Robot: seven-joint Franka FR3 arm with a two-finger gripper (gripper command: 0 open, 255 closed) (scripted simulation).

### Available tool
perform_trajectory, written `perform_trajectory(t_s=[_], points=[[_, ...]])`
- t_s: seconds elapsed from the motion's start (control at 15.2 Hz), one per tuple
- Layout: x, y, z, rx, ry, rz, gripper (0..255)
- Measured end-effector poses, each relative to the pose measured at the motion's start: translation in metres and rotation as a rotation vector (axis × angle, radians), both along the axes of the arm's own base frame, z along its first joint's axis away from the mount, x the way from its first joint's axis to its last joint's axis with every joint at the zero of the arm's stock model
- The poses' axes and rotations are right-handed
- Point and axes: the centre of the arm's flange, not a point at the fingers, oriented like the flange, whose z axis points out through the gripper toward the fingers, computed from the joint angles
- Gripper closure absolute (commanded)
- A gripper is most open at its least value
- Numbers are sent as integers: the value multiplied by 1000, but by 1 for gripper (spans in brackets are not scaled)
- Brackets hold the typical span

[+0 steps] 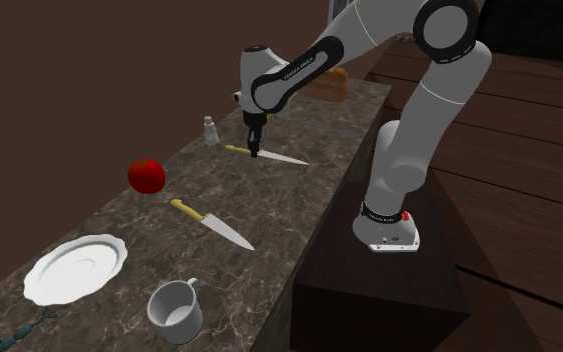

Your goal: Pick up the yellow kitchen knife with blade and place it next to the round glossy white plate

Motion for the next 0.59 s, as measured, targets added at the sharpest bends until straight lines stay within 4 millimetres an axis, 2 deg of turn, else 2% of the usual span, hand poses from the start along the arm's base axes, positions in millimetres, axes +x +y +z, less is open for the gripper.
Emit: perform_trajectory(t_s=[0.59], points=[[-1,1,47,0,0,0,255]])
